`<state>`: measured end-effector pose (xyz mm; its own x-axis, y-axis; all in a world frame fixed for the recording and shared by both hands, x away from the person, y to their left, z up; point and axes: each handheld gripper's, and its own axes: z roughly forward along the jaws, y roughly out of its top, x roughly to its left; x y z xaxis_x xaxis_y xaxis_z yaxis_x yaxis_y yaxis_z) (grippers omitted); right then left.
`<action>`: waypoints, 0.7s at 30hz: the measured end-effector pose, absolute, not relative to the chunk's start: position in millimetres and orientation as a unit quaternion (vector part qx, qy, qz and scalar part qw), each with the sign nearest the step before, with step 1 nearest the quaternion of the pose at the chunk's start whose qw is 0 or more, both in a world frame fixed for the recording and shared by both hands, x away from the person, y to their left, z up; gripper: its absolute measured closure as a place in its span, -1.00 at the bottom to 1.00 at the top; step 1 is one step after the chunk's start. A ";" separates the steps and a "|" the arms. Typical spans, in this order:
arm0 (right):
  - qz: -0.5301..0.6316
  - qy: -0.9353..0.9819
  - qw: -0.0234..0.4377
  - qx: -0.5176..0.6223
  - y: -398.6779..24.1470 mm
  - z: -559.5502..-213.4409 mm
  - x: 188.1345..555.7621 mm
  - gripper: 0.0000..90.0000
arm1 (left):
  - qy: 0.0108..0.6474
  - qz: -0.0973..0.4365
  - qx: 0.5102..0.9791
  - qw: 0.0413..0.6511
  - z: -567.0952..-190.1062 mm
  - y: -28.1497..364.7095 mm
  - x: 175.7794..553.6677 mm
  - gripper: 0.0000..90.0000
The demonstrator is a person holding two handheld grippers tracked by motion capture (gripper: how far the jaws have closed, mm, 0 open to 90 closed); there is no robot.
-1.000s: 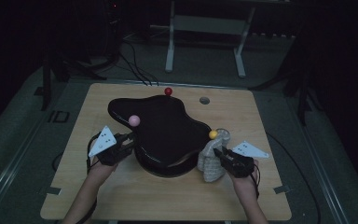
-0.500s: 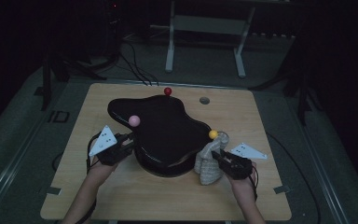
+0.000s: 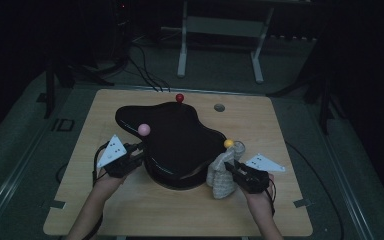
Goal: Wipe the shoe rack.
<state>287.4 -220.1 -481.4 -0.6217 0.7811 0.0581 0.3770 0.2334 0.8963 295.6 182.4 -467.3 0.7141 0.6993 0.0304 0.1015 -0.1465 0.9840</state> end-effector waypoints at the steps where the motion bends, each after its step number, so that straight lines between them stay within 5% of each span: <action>1: 0.487 0.758 0.209 0.381 -220.6 -479.0 286.6 0.67 | 0.279 0.254 0.713 0.591 -467.6 182.3 295.4 0.67; 21: 0.493 0.762 0.203 0.368 -205.9 -475.5 282.6 0.67 | 0.275 0.251 0.712 0.595 -468.4 182.4 294.6 0.67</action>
